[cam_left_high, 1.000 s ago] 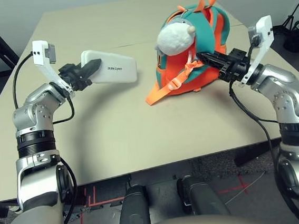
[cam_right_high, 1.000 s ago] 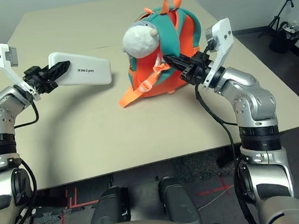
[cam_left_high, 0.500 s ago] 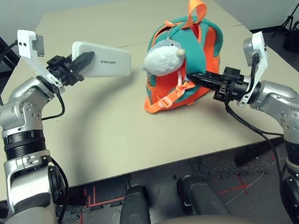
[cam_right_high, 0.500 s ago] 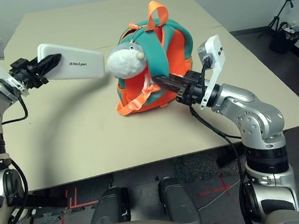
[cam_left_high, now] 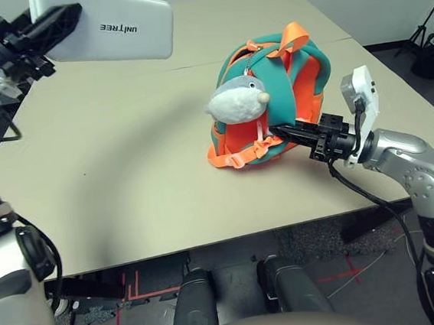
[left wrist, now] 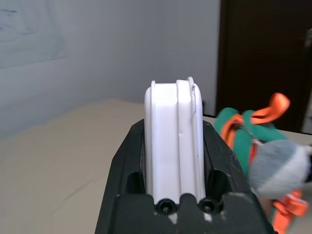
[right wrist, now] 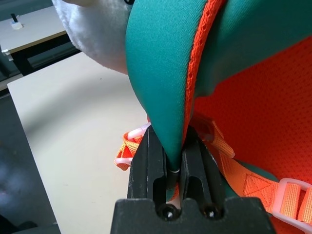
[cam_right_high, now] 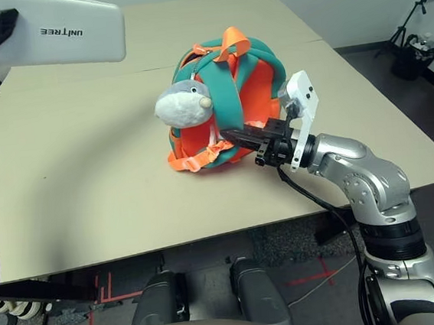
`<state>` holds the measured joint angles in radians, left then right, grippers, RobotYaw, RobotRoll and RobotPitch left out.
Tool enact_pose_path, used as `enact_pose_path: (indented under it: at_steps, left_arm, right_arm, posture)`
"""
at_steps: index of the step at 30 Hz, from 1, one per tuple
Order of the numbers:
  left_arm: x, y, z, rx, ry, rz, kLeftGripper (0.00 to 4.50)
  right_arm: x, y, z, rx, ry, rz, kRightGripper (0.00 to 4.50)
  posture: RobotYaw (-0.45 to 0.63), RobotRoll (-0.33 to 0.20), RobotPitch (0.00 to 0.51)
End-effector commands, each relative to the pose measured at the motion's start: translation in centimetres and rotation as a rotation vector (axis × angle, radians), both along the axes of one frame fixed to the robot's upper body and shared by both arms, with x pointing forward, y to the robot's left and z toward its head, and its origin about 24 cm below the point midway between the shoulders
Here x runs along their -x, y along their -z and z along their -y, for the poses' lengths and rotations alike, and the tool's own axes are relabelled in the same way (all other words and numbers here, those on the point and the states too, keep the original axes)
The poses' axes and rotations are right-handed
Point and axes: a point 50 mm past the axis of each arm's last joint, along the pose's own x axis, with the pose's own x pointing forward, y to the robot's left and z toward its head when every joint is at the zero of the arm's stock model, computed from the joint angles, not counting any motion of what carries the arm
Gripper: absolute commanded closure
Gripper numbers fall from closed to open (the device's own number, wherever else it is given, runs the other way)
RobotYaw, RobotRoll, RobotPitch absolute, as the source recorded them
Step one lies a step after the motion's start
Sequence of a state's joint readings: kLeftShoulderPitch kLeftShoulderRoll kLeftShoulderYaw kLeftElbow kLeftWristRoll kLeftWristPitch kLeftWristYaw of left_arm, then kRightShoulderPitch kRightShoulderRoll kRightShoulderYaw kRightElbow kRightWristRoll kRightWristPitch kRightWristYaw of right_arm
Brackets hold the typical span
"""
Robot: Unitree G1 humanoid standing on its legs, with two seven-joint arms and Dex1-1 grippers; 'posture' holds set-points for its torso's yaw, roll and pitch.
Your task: Put the pencil case into the backpack and zip it.
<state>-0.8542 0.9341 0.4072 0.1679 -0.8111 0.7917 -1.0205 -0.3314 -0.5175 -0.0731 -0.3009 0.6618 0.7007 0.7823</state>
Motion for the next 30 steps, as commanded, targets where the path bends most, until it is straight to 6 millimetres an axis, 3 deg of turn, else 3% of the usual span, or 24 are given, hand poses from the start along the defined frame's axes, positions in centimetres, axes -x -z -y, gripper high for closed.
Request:
enact_pose_path:
  at_steps: [1,19,30]
  left_arm:
    - [0.9,-1.2,0.6,0.000,0.085,0.026,3.23]
    - [-3.4,3.8,5.0,-0.120,0.260,-0.133,3.23]
    - [-4.0,3.2,4.3,-0.115,0.228,-0.095,3.23]
  right_arm:
    - [-0.1,0.5,-0.3,0.013,-0.027,-0.014,4.47]
    - [-0.2,-0.1,-0.9,0.003,-0.044,0.007,4.47]
    - [0.3,-0.6,-1.4,0.001,-0.073,0.013,4.47]
  posture:
    - [-0.05,0.000,0.053]
    - [-0.09,0.000,0.060]
    - [-0.09,0.000,0.084]
